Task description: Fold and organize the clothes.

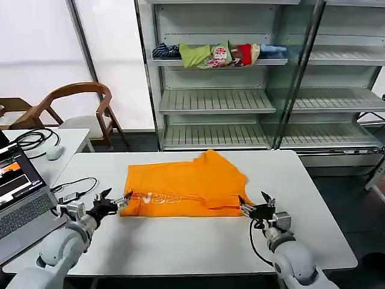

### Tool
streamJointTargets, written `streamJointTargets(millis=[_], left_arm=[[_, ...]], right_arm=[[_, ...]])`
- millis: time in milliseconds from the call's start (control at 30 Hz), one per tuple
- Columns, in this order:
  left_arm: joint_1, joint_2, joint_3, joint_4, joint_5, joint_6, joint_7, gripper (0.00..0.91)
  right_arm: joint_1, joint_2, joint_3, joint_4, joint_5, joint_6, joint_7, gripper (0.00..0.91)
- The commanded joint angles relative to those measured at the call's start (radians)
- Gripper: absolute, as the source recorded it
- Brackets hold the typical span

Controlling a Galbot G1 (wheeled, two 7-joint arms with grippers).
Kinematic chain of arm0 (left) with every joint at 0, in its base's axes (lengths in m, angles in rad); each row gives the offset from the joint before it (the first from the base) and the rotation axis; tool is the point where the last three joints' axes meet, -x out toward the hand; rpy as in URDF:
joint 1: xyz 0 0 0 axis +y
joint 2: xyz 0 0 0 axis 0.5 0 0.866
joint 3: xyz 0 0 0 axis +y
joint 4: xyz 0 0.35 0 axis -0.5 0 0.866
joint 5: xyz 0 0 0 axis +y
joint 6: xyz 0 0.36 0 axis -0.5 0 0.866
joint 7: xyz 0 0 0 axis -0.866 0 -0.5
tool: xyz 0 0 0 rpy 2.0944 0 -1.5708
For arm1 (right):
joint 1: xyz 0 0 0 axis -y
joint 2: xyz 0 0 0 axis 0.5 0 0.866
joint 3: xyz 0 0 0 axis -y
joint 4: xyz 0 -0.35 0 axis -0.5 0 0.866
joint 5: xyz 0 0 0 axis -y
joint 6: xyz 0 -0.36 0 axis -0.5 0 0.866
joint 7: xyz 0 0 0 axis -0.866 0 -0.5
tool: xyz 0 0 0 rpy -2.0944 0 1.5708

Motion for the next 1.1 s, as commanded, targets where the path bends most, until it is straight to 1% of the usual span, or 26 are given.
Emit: streamJointTargets(millis=[33,200,333,467,600,833,867,900,933,967,1100], left_arm=[[0.074,-0.014,0.026,-0.106,0.02,0.067,-0.061,0.907],[0.075,-0.008,0.029,-0.102,0.025,0.094,-0.068,0.907],[0.07,-0.013,0.033,-0.094,0.025,0.109,-0.095,0.907],[0.065,-0.015,0.048,-0.089,0.024,0.103,-0.104,0.907],[0.028,-0.024,0.069,-0.044,0.032,0.098,-0.145,0.907],[0.029,-0.018,0.064,-0.024,0.029,0.101,-0.157,0.907],[0.029,-0.019,0.064,-0.022,0.029,0.103,-0.156,0.907],[0.029,-0.02,0.065,-0.02,0.03,0.104,-0.156,0.796],[0.028,-0.021,0.066,-0.015,0.032,0.106,-0.157,0.081],[0.027,-0.023,0.069,-0.01,0.035,0.106,-0.157,0.02],[0.028,-0.024,0.072,-0.007,0.043,0.115,-0.145,0.02]], right_arm=[[-0.081,-0.01,0.032,0.054,-0.002,-0.003,-0.006,0.907],[-0.071,-0.01,0.043,0.021,0.003,-0.004,-0.007,0.907],[-0.052,-0.003,0.03,0.001,0.012,-0.004,-0.003,0.907],[-0.03,0.003,0.012,-0.007,0.014,-0.008,0.001,0.907],[-0.01,0.008,-0.001,-0.019,0.017,-0.011,0.005,0.907],[0.013,0.012,-0.018,-0.049,0.01,-0.011,0.006,0.907],[0.016,0.015,-0.021,-0.052,0.01,-0.012,0.008,0.877],[0.02,0.017,-0.023,-0.055,0.008,-0.012,0.01,0.635],[0.022,0.018,-0.028,-0.057,0.008,-0.013,0.012,0.0],[0.025,0.017,-0.031,-0.062,0.008,-0.012,0.014,0.0],[0.03,0.019,-0.033,-0.075,0.014,-0.01,0.019,0.0]])
